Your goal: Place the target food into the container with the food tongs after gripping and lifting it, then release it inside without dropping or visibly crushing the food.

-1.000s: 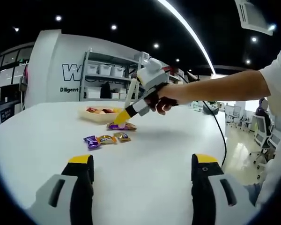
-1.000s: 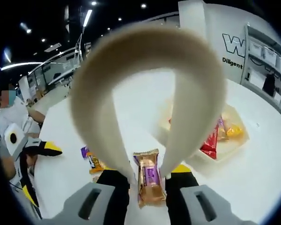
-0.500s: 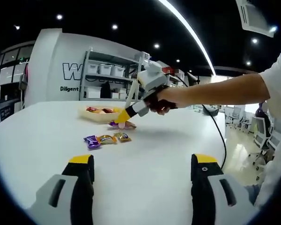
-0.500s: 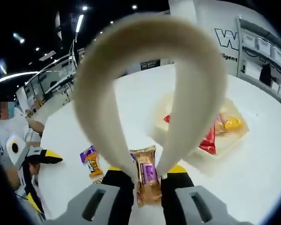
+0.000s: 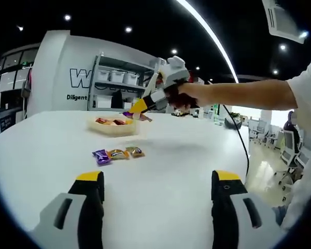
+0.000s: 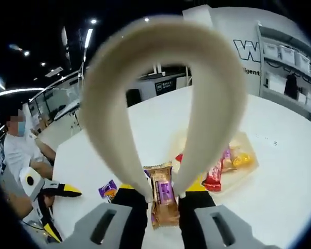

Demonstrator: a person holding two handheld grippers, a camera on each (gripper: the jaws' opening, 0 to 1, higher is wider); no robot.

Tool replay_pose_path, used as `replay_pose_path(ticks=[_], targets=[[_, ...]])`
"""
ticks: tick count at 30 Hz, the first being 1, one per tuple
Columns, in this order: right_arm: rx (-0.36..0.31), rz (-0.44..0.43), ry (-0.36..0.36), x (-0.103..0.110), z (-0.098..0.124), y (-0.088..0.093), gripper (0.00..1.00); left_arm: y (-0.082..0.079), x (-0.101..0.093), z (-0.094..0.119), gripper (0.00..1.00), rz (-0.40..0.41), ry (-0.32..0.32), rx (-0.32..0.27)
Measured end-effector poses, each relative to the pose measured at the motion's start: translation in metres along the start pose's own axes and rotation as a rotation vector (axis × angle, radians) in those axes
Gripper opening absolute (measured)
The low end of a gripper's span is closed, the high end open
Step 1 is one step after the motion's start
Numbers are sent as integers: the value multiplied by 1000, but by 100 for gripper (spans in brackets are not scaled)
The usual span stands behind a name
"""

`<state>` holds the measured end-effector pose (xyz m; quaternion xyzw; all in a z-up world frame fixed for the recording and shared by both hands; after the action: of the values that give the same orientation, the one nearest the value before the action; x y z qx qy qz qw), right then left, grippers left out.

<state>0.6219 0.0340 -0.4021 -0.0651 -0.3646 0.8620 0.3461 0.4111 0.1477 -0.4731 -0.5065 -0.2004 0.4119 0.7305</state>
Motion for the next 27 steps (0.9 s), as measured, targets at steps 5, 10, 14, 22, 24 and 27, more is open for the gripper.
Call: replay_pose_path(ticks=[5, 10, 14, 22, 24, 27], targets=[[-11, -7, 31, -7, 3, -3, 15, 0, 1, 1, 84, 8, 2, -5], [-10, -14, 50, -14, 1, -5, 16, 0, 0, 1, 83, 3, 4, -10], [-25, -38, 62, -19, -1, -6, 16, 0, 0, 2, 84, 1, -2, -10], [-46, -57, 128, -29, -2, -7, 16, -1, 1, 2, 84, 0, 0, -13], [-39, -51, 140, -35, -8, -11, 16, 0, 0, 1, 83, -4, 0, -10], [-29, -37, 157, -38, -12, -11, 16, 0, -1, 1, 84, -12, -3, -4]])
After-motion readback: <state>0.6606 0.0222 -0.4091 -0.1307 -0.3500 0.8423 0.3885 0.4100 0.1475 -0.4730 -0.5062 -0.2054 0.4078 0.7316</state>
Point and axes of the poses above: the point that each gripper's makers call its tool centre point, and the gripper's own axes: z roughly backward along the fingers, x roughly to its left, y roughly out of its underside, the point moved 4 cm from there along z, roughly backward along the fingers, and after that the axes turned 15 degrees about x, right-handed, at the moved point
